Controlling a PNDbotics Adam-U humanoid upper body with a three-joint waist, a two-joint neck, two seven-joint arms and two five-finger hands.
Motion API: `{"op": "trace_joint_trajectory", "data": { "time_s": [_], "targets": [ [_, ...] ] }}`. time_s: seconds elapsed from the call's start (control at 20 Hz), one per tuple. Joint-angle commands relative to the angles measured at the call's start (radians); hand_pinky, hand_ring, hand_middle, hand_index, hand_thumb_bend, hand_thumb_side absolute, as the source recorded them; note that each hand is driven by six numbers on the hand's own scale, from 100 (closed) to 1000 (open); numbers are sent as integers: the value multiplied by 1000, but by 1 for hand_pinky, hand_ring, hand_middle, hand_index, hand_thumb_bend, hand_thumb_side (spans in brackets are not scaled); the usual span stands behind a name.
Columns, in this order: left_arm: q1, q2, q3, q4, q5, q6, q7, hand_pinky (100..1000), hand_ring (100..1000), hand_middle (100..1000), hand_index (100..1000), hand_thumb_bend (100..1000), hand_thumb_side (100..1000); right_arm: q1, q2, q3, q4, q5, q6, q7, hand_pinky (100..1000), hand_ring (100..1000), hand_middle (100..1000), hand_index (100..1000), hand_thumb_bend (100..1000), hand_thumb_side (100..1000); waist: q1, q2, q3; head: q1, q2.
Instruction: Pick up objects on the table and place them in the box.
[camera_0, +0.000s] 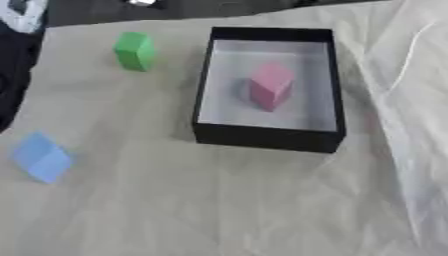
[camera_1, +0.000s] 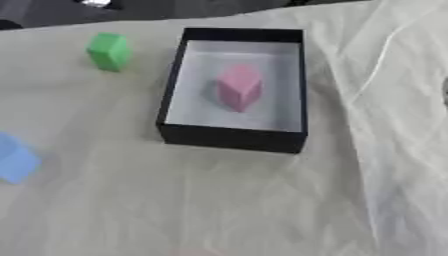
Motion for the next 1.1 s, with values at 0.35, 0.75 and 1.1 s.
{"op": "trace_joint_trajectory", "data": {
  "time_s": [0.35, 0.75, 1.1],
  "targets": [
    [162, 265, -72, -239, 151, 66, -41, 888, 850, 824, 897, 689, 354, 9, -53, -23, -18, 4, -9, -14, 905, 812, 845, 873, 100, 874, -38, -30, 44, -47, -2],
    [367, 471, -80, -396, 277, 35, -39, 872, 839, 812, 889, 690, 355, 13, -43, -25, -34, 5, -11, -17, 905, 812, 845, 873, 100, 872, -72, -4, 53, -55, -2],
    [555, 654, -35, -533, 392, 75, -44, 874, 841, 807, 892, 719, 415, 24, -40, -30, -37, 11, -10, -21, 905, 812, 845, 872, 100, 883, -86, 14, 48, -47, -2]
  ]
}}
